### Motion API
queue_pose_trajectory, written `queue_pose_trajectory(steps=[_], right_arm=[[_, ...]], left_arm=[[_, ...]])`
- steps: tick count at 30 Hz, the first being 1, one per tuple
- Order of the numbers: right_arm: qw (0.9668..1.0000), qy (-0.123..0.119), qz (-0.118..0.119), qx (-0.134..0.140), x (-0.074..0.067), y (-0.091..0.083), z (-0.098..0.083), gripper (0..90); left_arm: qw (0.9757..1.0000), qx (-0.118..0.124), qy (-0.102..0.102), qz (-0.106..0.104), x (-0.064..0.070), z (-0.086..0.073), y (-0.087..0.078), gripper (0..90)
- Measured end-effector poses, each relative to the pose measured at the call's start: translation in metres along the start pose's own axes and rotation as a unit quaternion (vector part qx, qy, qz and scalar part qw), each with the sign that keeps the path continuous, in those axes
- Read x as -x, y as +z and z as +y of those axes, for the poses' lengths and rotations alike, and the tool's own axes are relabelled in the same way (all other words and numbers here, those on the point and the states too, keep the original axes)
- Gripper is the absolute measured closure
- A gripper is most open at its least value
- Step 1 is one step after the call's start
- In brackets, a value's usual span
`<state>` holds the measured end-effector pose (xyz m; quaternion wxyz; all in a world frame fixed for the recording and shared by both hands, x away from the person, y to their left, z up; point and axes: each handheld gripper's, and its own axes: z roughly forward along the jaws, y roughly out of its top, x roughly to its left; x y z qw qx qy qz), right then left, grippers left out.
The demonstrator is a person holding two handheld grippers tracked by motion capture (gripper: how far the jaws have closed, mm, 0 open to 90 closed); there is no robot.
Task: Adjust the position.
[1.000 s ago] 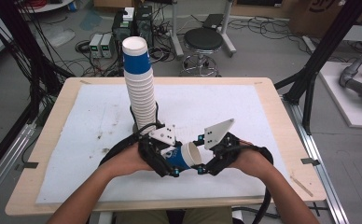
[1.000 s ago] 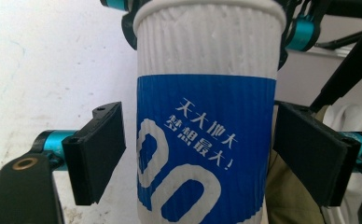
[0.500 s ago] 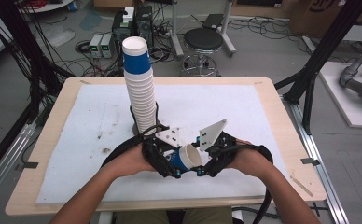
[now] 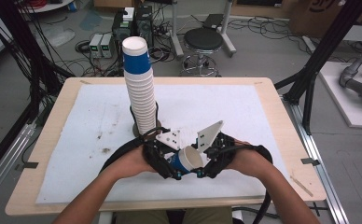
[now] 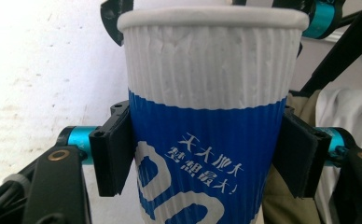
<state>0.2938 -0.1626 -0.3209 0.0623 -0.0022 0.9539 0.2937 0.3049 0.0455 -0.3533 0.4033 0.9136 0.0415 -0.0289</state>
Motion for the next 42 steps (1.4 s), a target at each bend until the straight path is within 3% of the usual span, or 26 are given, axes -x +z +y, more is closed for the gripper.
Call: queue_pose_trajectory(steps=[3,6,8,12,16,25,32,33,38,41,42], right_arm=[[0.9995,0.006,-0.005,0.031,0.001,-0.004,-0.002,22.0],[0.9945,0.029,-0.001,0.101,0.003,-0.014,-0.007,21.0],[0.9904,0.043,-0.007,0.131,0.004,-0.020,-0.011,20.5],[0.9757,0.082,-0.031,0.201,0.007,-0.034,-0.026,20.4],[0.9644,0.114,-0.066,0.230,0.009,-0.042,-0.043,20.4],[0.9358,0.195,-0.141,0.258,0.007,-0.045,-0.086,20.5],[0.9260,0.227,-0.163,0.254,0.006,-0.035,-0.112,20.5],[0.9262,0.228,-0.167,0.250,0.006,-0.033,-0.116,20.4],[0.9219,0.243,-0.191,0.234,0.004,-0.024,-0.128,20.4],[0.9174,0.250,-0.212,0.226,0.002,-0.019,-0.133,20.4],[0.9164,0.249,-0.217,0.226,0.002,-0.017,-0.135,20.5]], left_arm=[[0.9998,0.016,-0.007,0.002,-0.001,-0.003,-0.002,27.9],[0.9990,0.038,-0.021,0.011,-0.003,-0.009,-0.004,27.1],[0.9975,0.062,-0.029,0.017,-0.005,-0.014,-0.007,26.6],[0.9929,0.105,-0.042,0.037,-0.008,-0.022,-0.012,26.0],[0.9880,0.137,-0.053,0.048,-0.008,-0.030,-0.014,25.6],[0.9794,0.183,-0.054,0.067,-0.006,-0.047,-0.014,25.4],[0.9699,0.218,-0.056,0.092,-0.004,-0.060,-0.020,25.2],[0.9682,0.224,-0.056,0.096,-0.004,-0.062,-0.021,25.2],[0.9636,0.236,-0.053,0.113,-0.001,-0.072,-0.027,25.2],[0.9566,0.257,-0.049,0.127,0.002,-0.080,-0.033,25.2],[0.9555,0.261,-0.049,0.128,0.002,-0.082,-0.035,25.2]])
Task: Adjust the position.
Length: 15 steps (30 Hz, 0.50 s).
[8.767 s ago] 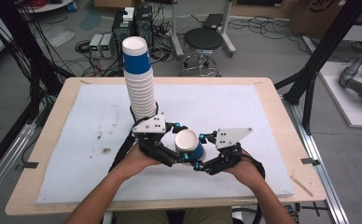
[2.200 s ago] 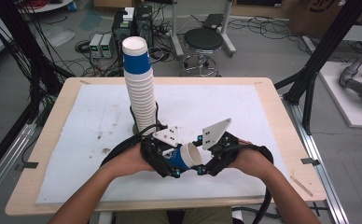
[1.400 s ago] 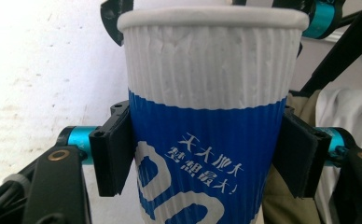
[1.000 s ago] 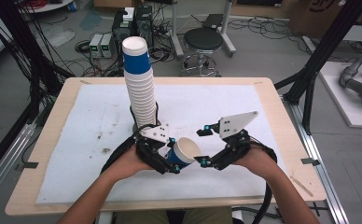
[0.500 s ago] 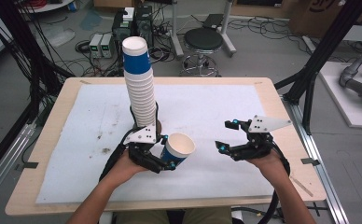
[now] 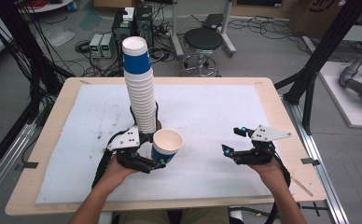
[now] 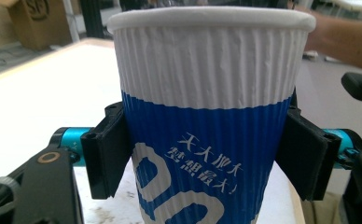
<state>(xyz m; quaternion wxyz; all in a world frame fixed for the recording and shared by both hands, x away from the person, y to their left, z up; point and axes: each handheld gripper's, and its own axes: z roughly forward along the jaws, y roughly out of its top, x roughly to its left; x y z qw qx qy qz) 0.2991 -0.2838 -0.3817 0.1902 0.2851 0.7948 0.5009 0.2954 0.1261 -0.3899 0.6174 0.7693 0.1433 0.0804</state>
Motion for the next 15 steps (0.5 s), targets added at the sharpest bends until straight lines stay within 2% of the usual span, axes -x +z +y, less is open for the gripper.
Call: queue_pose_trajectory(steps=[5,13,15], right_arm=[[0.9999,0.009,-0.012,0.003,-0.001,0.001,-0.009,20.4],[0.9998,0.002,-0.017,0.012,-0.003,-0.006,-0.012,20.5],[0.9997,0.007,-0.019,0.016,-0.002,-0.008,-0.012,20.5]], left_arm=[[0.9995,0.028,0.004,0.016,-0.003,-0.007,-0.015,25.2],[0.9977,0.055,-0.001,0.040,-0.004,-0.011,-0.032,25.2],[0.9973,0.058,0.000,0.045,-0.005,-0.011,-0.037,25.2]])
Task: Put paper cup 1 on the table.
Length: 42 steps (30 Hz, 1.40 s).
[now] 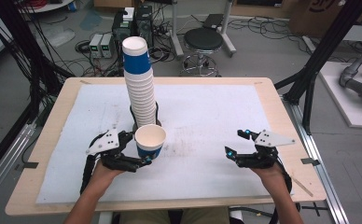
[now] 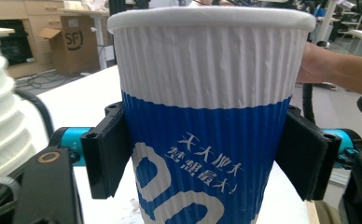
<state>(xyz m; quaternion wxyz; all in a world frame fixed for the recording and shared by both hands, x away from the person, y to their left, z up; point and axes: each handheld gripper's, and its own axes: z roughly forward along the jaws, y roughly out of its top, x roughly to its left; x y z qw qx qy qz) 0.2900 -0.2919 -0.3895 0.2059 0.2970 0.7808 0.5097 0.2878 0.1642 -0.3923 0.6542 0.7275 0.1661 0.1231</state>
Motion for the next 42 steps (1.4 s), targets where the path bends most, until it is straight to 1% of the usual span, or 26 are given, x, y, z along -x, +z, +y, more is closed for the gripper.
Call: queue_pose_trajectory(steps=[3,4,9,11,14,15,17,19,21,22,25,28,33,35,37,39,41,42], right_arm=[[1.0000,-0.003,-0.004,0.002,0.002,-0.001,-0.001,20.4],[1.0000,0.000,-0.005,0.002,0.002,-0.001,-0.001,20.5],[1.0000,0.001,-0.005,-0.002,0.001,0.000,-0.002,20.5],[1.0000,0.000,-0.005,0.000,0.001,0.001,-0.002,20.5],[1.0000,0.004,-0.006,-0.001,0.001,-0.001,-0.004,20.4],[1.0000,0.006,-0.006,0.001,0.000,-0.001,-0.005,20.4],[1.0000,0.005,-0.007,0.001,0.001,-0.002,-0.006,20.5],[1.0000,0.007,-0.007,0.001,0.001,-0.002,-0.007,20.4],[0.9999,0.008,-0.006,0.001,0.001,-0.003,-0.008,20.5],[0.9999,0.009,-0.007,0.001,0.001,-0.003,-0.009,20.5],[0.9999,0.014,-0.008,0.002,0.002,-0.002,-0.010,20.5],[0.9999,0.015,-0.007,0.001,0.003,-0.001,-0.010,20.5],[0.9999,0.012,-0.007,-0.001,0.002,0.000,-0.011,20.5],[0.9999,0.012,-0.008,-0.001,0.001,0.000,-0.011,20.5],[0.9999,0.013,-0.007,-0.001,0.001,0.001,-0.011,20.5],[0.9999,0.011,-0.007,-0.002,0.001,0.001,-0.011,20.5],[0.9999,0.010,-0.007,-0.002,0.000,0.002,-0.011,20.5],[0.9999,0.010,-0.006,-0.002,-0.001,0.002,-0.011,20.5]], left_arm=[[0.9999,0.009,-0.002,0.012,-0.002,0.000,-0.011,25.2],[0.9998,0.011,-0.002,0.015,-0.003,-0.001,-0.015,25.1],[0.9991,0.020,-0.009,0.036,-0.012,-0.006,-0.036,25.1],[0.9981,0.031,-0.016,0.051,-0.018,-0.009,-0.046,25.1],[0.9965,0.041,-0.021,0.070,-0.029,-0.012,-0.060,25.1],[0.9957,0.044,-0.021,0.079,-0.035,-0.013,-0.065,25.1],[0.9944,0.048,-0.023,0.091,-0.041,-0.014,-0.071,25.1],[0.9921,0.053,-0.028,0.110,-0.051,-0.017,-0.077,25.1],[0.9902,0.057,-0.030,0.124,-0.058,-0.018,-0.081,25.1],[0.9887,0.062,-0.034,0.133,-0.063,-0.020,-0.084,25.1],[0.9850,0.071,-0.039,0.152,-0.073,-0.023,-0.089,25.1],[0.9823,0.081,-0.041,0.164,-0.079,-0.025,-0.094,25.2],[0.9792,0.084,-0.045,0.179,-0.087,-0.032,-0.100,25.2],[0.9775,0.075,-0.044,0.192,-0.091,-0.036,-0.101,25.3],[0.9761,0.068,-0.046,0.201,-0.094,-0.038,-0.102,25.4],[0.9744,0.066,-0.052,0.208,-0.099,-0.042,-0.103,25.4],[0.9735,0.059,-0.056,0.214,-0.100,-0.045,-0.102,25.4],[0.9739,0.045,-0.057,0.215,-0.101,-0.048,-0.100,25.4]])
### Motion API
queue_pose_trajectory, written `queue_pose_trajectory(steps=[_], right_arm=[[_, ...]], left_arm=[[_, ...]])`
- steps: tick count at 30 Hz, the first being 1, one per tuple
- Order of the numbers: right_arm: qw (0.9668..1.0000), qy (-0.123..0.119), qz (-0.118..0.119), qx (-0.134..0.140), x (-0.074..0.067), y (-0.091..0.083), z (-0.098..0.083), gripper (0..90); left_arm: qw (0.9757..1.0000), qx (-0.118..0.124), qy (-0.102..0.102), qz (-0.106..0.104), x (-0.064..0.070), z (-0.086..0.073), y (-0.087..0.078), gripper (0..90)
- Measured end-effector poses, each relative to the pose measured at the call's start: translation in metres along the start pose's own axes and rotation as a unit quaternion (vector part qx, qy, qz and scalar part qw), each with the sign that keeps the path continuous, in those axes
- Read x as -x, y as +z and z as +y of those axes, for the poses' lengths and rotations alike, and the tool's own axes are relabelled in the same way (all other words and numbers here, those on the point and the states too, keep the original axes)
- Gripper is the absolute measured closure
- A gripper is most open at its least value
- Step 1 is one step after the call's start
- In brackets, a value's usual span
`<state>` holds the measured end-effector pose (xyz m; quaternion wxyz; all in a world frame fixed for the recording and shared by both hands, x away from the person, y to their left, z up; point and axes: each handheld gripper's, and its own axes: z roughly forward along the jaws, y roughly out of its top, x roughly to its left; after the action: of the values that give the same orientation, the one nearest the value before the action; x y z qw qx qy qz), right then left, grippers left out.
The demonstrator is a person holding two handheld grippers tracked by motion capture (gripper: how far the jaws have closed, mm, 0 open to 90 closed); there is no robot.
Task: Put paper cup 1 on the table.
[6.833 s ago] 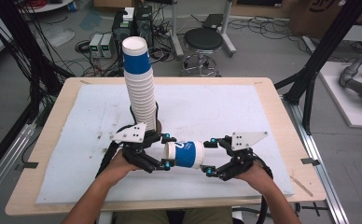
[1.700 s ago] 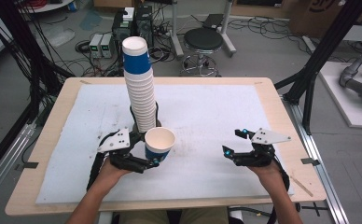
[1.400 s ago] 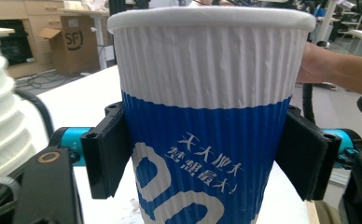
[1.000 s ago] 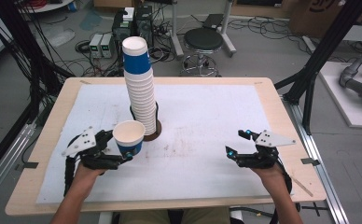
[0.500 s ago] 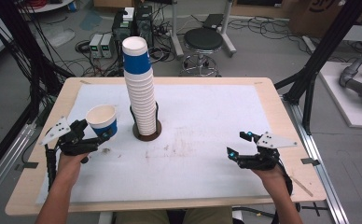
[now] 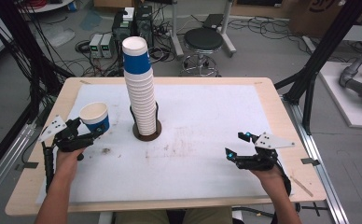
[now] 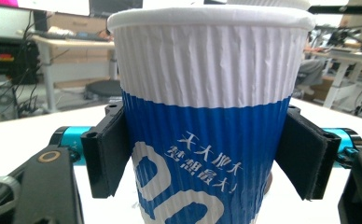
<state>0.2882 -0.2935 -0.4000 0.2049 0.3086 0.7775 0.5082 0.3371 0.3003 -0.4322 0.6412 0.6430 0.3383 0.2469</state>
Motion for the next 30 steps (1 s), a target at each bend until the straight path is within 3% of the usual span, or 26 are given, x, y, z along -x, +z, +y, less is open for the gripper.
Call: queue_pose_trajectory(steps=[4,11,13,16,19,21,23,30], right_arm=[[1.0000,0.001,0.002,-0.004,-0.001,0.001,-0.001,20.5],[1.0000,-0.001,0.004,-0.005,-0.001,0.001,-0.002,20.5],[1.0000,-0.002,0.003,-0.003,-0.001,0.001,-0.002,20.5],[1.0000,-0.001,0.004,-0.003,-0.001,0.001,-0.002,20.5],[1.0000,0.000,0.005,-0.006,-0.001,0.002,-0.002,20.5],[1.0000,0.000,0.005,-0.006,-0.001,0.002,-0.002,20.5],[1.0000,-0.002,0.006,-0.006,-0.002,0.002,-0.002,20.5],[1.0000,-0.002,0.005,-0.005,-0.001,0.000,-0.003,20.5]], left_arm=[[0.9996,-0.028,0.006,0.003,-0.003,-0.006,0.006,25.4],[0.9992,-0.036,-0.004,0.020,-0.013,-0.012,0.009,25.7],[0.9983,-0.047,-0.006,0.033,-0.016,-0.014,0.009,25.7],[0.9943,-0.083,0.004,0.066,-0.018,-0.017,0.011,25.5],[0.9913,-0.106,0.007,0.078,-0.017,-0.017,0.014,25.4],[0.9883,-0.125,0.018,0.085,-0.015,-0.017,0.016,25.4],[0.9836,-0.151,0.030,0.094,-0.011,-0.016,0.019,25.4],[0.9795,-0.169,0.024,0.108,-0.007,-0.014,0.010,25.5]])
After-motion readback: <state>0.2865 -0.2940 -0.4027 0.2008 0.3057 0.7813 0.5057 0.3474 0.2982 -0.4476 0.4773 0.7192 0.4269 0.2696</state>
